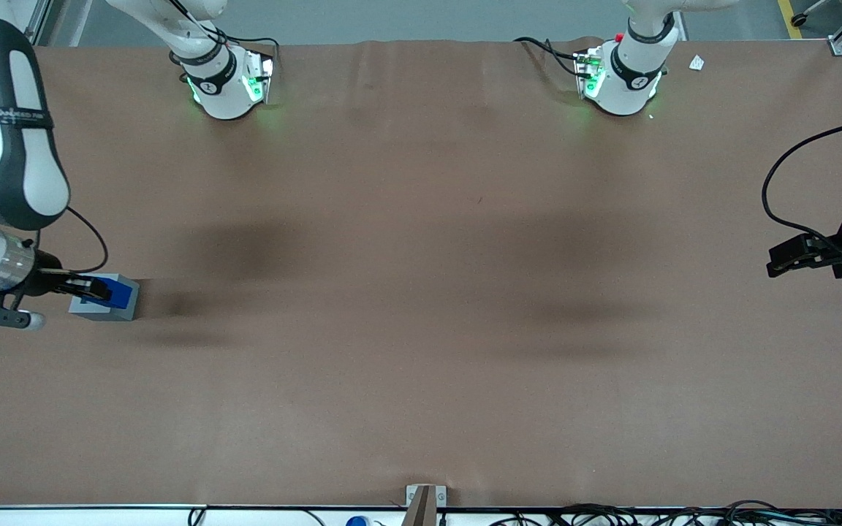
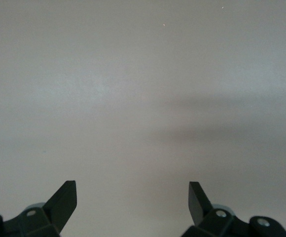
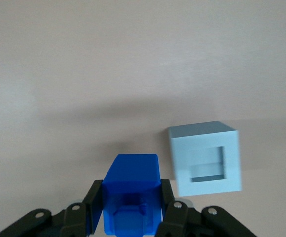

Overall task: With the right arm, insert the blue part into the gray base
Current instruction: 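Lift the blue cube and carry it over the gray base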

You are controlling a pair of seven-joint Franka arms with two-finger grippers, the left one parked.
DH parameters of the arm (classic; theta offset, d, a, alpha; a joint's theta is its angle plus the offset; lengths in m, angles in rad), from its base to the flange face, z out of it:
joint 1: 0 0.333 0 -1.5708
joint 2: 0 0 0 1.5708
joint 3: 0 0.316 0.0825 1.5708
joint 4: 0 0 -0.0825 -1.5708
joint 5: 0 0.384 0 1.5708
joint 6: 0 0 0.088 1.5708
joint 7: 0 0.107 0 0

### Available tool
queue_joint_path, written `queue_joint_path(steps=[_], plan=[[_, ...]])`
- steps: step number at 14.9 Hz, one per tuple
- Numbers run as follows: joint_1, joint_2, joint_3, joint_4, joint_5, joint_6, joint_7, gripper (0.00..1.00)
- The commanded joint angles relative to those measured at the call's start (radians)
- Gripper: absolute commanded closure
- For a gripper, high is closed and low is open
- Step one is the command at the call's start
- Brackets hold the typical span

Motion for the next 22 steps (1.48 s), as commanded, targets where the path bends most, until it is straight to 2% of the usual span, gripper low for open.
queue_joint_path(steps=[1, 4, 9, 22], plan=[[-0.049, -0.005, 0.016, -0.001, 0.012, -0.011, -0.109, 0.77], [-0.080, -0.004, 0.016, -0.001, 0.011, -0.011, -0.184, 0.77], [-0.123, 0.007, 0.016, -0.001, 0.007, 0.005, -0.203, 0.76], [-0.142, 0.057, 0.015, -0.004, 0.003, 0.057, -0.209, 0.76]])
